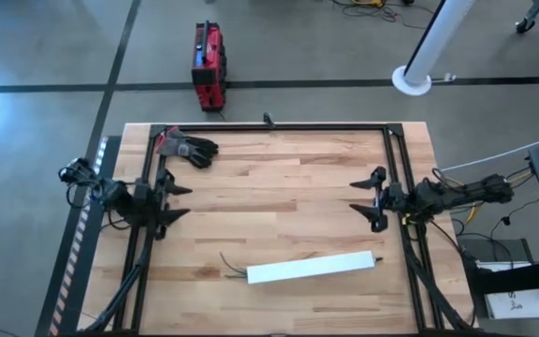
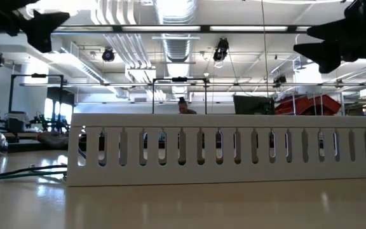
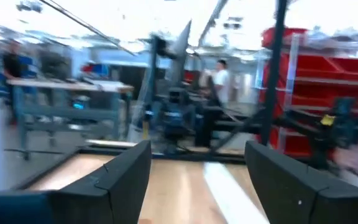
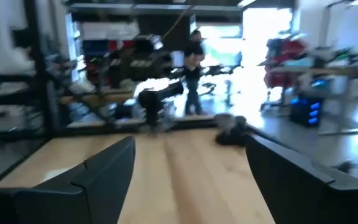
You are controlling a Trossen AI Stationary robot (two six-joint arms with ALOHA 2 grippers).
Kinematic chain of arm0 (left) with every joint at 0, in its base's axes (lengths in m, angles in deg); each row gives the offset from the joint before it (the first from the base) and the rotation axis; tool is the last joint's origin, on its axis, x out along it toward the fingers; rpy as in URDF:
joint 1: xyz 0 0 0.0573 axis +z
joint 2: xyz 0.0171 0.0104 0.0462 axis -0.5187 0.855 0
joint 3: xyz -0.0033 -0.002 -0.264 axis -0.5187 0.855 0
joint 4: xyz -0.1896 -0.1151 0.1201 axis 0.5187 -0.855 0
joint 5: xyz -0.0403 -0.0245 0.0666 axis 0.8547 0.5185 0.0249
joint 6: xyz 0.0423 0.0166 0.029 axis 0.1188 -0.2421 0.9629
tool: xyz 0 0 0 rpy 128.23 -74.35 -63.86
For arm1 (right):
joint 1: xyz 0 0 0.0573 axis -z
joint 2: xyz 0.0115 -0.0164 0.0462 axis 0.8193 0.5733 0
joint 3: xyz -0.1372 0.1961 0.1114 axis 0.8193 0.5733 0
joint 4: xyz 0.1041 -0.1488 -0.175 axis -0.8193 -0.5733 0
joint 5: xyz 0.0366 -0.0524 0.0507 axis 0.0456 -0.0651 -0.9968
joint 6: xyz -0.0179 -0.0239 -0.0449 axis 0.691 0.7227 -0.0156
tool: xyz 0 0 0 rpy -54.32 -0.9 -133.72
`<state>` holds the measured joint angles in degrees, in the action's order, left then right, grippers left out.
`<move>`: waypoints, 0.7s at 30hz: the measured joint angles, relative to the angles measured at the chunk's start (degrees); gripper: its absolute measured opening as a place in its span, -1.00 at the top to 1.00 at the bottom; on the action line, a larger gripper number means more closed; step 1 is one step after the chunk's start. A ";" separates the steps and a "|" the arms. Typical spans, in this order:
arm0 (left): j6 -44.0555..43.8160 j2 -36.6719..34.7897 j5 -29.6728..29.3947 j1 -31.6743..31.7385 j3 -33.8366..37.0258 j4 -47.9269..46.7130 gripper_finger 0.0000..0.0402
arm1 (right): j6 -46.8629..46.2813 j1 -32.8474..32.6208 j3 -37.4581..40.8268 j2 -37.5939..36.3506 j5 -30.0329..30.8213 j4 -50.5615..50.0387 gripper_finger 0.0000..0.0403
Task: Ziptie cables
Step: Return to Home Position
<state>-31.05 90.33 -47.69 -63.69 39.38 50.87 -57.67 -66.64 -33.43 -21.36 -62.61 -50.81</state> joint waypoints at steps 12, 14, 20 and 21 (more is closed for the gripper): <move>-4.48 4.52 15.16 20.70 8.25 11.65 -0.18 | 0.42 0.00 0.02 1.07 8.00 1.45 -0.37; -4.54 5.09 20.34 24.53 8.04 12.63 -0.16 | -1.13 0.00 0.02 1.07 8.00 1.25 -0.36; -5.87 5.88 22.41 28.74 8.27 7.60 -0.10 | 1.38 0.01 0.02 1.10 8.00 0.79 -0.36; -5.90 5.91 22.14 28.73 8.61 6.63 -0.10 | 1.13 0.00 0.02 1.11 8.00 0.79 -0.37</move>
<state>-36.95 96.25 -25.55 -34.96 47.98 57.50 -56.53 -66.63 -33.41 -20.25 -54.61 -50.01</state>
